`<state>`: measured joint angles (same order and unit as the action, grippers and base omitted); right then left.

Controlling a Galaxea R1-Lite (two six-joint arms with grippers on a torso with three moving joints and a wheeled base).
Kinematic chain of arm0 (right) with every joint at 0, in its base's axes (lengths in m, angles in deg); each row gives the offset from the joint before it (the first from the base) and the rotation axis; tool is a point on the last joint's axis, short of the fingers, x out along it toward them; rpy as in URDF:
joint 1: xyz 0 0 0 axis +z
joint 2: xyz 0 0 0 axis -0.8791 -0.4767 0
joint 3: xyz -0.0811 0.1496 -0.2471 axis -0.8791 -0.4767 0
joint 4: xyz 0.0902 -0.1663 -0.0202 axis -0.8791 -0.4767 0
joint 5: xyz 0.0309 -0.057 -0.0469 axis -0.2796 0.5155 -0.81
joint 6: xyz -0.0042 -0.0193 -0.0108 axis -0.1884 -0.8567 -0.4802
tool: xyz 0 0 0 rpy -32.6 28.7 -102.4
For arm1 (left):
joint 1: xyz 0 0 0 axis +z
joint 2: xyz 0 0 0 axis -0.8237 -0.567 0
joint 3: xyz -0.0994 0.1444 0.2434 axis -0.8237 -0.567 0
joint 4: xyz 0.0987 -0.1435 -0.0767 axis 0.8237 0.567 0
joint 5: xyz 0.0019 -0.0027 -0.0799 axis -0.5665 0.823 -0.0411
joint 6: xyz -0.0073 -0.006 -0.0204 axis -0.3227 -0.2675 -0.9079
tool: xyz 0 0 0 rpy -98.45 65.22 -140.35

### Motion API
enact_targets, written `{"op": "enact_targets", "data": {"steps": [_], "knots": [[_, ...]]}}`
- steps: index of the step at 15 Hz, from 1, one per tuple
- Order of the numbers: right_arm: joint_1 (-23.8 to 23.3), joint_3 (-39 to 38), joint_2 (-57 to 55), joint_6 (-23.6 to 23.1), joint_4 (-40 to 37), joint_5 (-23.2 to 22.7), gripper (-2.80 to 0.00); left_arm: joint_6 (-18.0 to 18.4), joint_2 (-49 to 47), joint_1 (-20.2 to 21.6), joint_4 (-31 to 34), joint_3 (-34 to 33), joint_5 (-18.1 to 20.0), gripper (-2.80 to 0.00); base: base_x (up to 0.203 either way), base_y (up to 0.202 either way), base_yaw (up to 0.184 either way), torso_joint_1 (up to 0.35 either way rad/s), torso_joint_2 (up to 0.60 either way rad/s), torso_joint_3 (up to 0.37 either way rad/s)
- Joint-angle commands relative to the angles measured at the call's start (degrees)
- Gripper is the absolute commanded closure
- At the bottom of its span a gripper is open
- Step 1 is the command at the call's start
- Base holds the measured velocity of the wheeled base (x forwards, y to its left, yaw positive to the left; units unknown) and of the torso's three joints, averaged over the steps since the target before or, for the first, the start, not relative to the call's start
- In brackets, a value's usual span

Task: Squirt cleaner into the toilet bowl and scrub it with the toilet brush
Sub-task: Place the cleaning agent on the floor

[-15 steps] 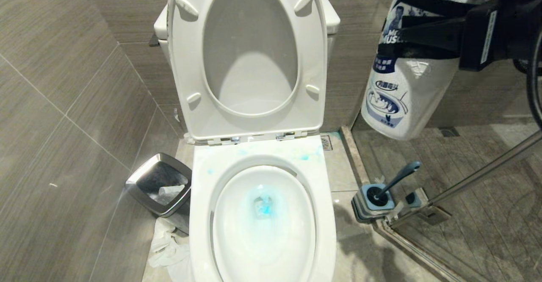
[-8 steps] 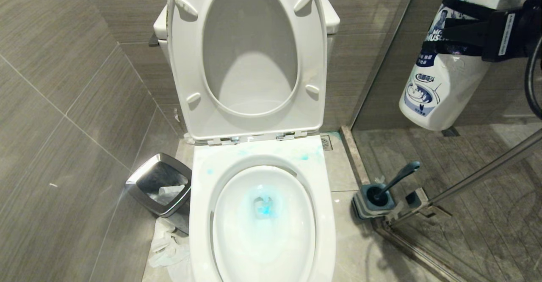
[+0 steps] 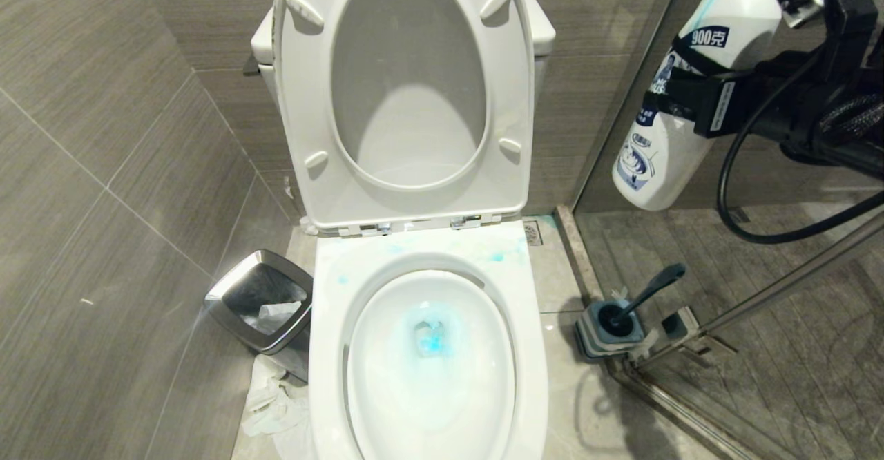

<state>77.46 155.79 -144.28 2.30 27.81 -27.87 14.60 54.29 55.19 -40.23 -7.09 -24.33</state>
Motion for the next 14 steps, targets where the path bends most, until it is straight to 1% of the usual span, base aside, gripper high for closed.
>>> {"op": "enact_targets", "data": {"steps": [1,3,6,8,10,14], "knots": [[-0.3,-0.9,-2.1,-0.2,0.6,0.2,0.00,0.0,0.0,0.0,0.0,0.0,0.0,0.00,0.000,0.000,0.000,0.000,0.00,0.000],[-1.7,-0.9,-2.9,0.1,2.2,0.2,0.00,0.0,0.0,0.0,0.0,0.0,0.0,0.00,0.000,0.000,0.000,0.000,0.00,0.000],[-3.8,-1.7,-6.1,0.2,10.5,-0.1,0.00,0.0,0.0,0.0,0.0,0.0,0.0,0.00,0.000,0.000,0.000,0.000,0.00,0.000],[-4.2,-1.9,-8.7,-0.6,16.0,0.2,0.00,0.0,0.0,0.0,0.0,0.0,0.0,0.00,0.000,0.000,0.000,0.000,0.00,0.000],[-4.2,-2.9,-9.5,-1.1,16.8,0.4,0.00,0.0,0.0,0.0,0.0,0.0,0.0,0.00,0.000,0.000,0.000,0.000,0.00,0.000],[-4.4,-3.1,-10.7,-0.4,16.8,0.6,0.00,0.0,0.0,0.0,0.0,0.0,0.0,0.00,0.000,0.000,0.000,0.000,0.00,0.000]]}}
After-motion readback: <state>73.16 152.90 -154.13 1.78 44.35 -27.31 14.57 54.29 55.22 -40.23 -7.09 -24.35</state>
